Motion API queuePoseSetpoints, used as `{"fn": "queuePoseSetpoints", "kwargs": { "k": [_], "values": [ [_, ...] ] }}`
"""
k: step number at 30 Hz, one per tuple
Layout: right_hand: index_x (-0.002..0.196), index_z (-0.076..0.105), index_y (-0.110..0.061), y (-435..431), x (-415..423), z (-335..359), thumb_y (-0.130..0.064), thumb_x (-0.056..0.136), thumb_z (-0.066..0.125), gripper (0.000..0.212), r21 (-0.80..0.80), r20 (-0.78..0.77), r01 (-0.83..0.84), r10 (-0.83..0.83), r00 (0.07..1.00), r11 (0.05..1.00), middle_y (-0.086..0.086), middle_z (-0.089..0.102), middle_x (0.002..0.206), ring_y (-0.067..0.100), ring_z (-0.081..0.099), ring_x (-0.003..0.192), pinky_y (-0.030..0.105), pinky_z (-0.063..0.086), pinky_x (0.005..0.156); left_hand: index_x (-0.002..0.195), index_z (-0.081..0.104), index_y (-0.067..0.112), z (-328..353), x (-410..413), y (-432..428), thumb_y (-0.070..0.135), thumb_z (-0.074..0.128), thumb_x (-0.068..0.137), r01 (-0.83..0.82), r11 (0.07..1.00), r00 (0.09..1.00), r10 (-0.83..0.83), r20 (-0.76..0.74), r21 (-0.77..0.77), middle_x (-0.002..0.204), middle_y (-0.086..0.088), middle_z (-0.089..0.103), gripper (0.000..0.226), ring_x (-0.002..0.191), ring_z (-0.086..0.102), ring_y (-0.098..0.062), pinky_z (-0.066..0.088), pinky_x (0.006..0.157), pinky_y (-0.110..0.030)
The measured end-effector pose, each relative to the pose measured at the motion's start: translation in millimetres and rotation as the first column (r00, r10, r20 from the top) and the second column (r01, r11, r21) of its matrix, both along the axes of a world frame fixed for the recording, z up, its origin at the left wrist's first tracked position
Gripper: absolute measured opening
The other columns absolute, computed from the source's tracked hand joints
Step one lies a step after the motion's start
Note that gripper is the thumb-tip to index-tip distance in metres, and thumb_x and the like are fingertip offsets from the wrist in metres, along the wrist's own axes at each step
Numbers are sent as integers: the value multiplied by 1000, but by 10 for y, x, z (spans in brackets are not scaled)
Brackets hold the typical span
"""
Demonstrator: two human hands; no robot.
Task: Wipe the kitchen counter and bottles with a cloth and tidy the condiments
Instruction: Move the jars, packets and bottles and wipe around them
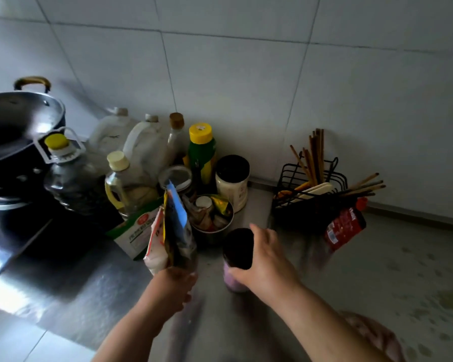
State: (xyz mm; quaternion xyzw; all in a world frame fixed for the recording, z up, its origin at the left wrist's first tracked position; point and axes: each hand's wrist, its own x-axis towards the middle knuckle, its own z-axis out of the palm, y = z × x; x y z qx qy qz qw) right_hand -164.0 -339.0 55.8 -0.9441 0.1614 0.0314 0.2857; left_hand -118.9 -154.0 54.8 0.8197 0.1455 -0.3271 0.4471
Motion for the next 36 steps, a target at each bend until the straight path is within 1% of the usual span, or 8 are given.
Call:
{"fn": "queuePoseSetpoints", "kwargs": {
  "k": [7, 12, 18, 21, 25, 28, 31, 36],
  "values": [
    [151, 13, -25, 497, 150, -308, -53, 64, 82, 114, 231, 89, -23, 3, 996, 973, -2, 27, 144, 14, 34, 135, 27, 41, 105, 96, 54, 1, -121, 45, 362, 22, 68, 83, -205, 977, 977, 202, 69, 53, 71, -14, 62, 28, 57, 61, -25, 48, 51, -33],
    [143, 32, -18, 588, 218, -417, -54, 72, 76, 91, 253, -7, 106, -108, 994, 962, 2, 40, 130, 20, 53, 119, 28, 46, 93, 141, 11, 25, -240, 241, 534, 41, 81, 61, -239, 964, 945, 203, 255, 118, 92, -10, 69, 107, 73, 70, -30, 56, 56, -37],
    [147, 25, -19, 605, 263, -468, -48, 74, 77, 95, 308, -42, 103, -95, 995, 946, 3, 35, 139, 21, 50, 126, 29, 45, 101, 133, 36, 11, -172, 347, 351, 45, 69, 78, -246, 954, 911, 167, 377, 172, 75, 9, 60, 72, 67, 59, -11, 45, 59, -32],
    [154, 8, -23, 411, 219, -445, -33, 82, 73, 98, 343, -129, 118, -77, 989, 932, 3, 27, 153, 19, 44, 134, 26, 39, 105, 131, 38, 8, -244, 349, 403, 39, 72, 75, -291, 938, 911, 212, 353, 188, 78, 2, 66, 72, 72, 63, -20, 49, 62, -34],
    [150, 23, -16, -86, 271, -319, -19, 90, 64, 73, 320, 23, 342, -368, 929, 884, 9, 44, 146, 22, 56, 119, 28, 43, 94, 92, 50, 7, -446, 325, 505, 48, 75, 59, -264, 946, 956, 231, 182, 186, 73, -14, 71, 59, 69, 70, -32, 59, 67, -48],
    [150, 22, -19, -481, 378, -162, -18, 93, 61, 69, 389, 130, 464, -546, 827, 796, 13, 51, 137, 23, 61, 104, 29, 45, 86, 82, 54, -1, -483, 284, 462, 23, 72, 79, -229, 964, 972, 221, 75, 134, 67, -19, 69, 30, 62, 70, -33, 58, 66, -48],
    [151, 15, -27, -767, 511, -72, -17, 94, 58, 72, 273, 128, 463, -509, 851, 843, 17, 48, 139, 31, 56, 120, 36, 47, 90, 82, 55, 0, -474, 253, 440, 14, 65, 85, -184, 979, 983, 181, 42, 92, 68, -18, 66, 17, 53, 64, -26, 53, 58, -35],
    [139, 31, -24, -967, 699, -31, -19, 94, 56, 51, 129, 9, 439, -444, 896, 889, 20, 51, 130, 37, 59, 108, 36, 48, 81, 81, 61, 6, -413, 245, 413, 13, 62, 86, -114, 993, 992, 112, 54, 40, 65, -14, 63, 9, 54, 59, -26, 45, 58, -32]
  ]
}}
